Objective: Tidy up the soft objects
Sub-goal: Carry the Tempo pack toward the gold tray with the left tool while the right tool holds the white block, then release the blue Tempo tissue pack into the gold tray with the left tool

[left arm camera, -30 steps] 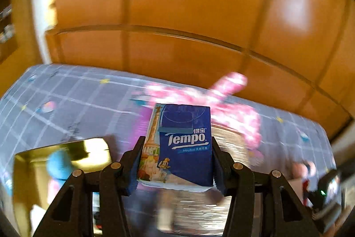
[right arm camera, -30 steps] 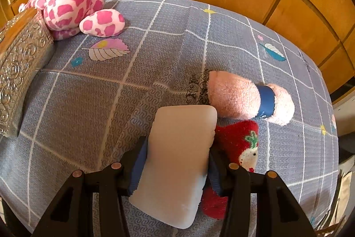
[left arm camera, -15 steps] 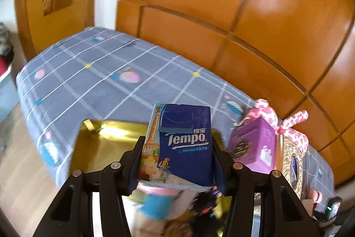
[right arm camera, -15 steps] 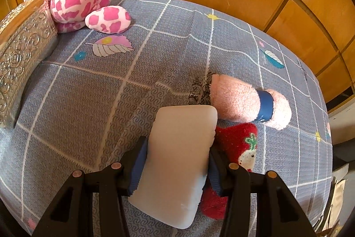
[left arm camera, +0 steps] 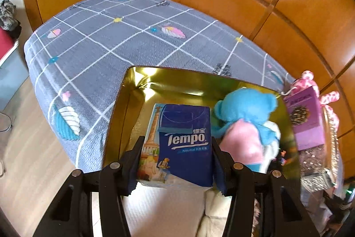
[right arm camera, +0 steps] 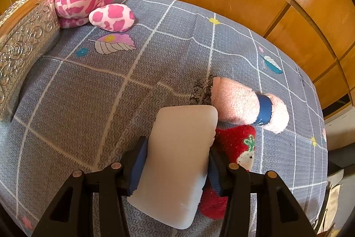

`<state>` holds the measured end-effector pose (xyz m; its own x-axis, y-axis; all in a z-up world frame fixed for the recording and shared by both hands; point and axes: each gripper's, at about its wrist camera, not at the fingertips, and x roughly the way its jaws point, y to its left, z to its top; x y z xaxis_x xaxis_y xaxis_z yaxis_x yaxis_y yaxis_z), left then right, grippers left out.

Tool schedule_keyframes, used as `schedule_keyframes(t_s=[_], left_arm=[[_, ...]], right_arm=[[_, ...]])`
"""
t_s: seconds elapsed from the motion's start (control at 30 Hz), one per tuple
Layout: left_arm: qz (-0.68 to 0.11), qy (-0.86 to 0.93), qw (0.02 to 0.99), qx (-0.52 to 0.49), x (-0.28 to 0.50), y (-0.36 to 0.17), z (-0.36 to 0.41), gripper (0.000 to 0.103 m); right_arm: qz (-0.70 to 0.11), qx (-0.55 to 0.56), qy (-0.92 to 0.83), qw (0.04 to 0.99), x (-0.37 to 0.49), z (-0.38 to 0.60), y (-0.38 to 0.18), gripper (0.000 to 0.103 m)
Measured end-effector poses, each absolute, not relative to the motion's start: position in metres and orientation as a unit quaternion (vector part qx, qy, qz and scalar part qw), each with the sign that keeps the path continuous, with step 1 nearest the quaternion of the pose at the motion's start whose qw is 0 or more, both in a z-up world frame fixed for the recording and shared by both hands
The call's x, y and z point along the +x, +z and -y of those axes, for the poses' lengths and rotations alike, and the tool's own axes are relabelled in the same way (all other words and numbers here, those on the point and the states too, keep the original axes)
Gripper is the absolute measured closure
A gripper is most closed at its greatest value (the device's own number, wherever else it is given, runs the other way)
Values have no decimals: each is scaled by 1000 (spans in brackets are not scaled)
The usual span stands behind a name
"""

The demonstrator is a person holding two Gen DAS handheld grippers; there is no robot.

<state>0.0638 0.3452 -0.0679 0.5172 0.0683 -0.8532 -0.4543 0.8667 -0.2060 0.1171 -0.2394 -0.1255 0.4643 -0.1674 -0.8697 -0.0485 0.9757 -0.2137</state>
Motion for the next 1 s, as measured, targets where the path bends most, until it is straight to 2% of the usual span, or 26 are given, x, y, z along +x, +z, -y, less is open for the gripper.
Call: schedule_keyframes(t_s=[0.13,0.17,0.23,0.43,0.73,1.0], left_arm=[[-465,171,848,-188,77,-78,-349,44],[-463,173,850,-180,80,-79,-350,34],[-460,178,853,-172,83,-79,-352,23],[-437,206,862,-154,69,-64,-345,23],[-393,209,887,-126,23,-40,-294,8],[-379,198,900,-87,1,-38,-254,5]], right_arm=[[-514,-104,-36,850,115,238,-126,53],[-514,-104,-36,851,114,239,-126,53],[-514,-103,-37,851,114,240,-126,53],[-513,-104,-40,851,115,240,-127,53],[-512,-104,-41,852,117,241,-127,53],[-509,-106,-46,853,116,240,-125,54]])
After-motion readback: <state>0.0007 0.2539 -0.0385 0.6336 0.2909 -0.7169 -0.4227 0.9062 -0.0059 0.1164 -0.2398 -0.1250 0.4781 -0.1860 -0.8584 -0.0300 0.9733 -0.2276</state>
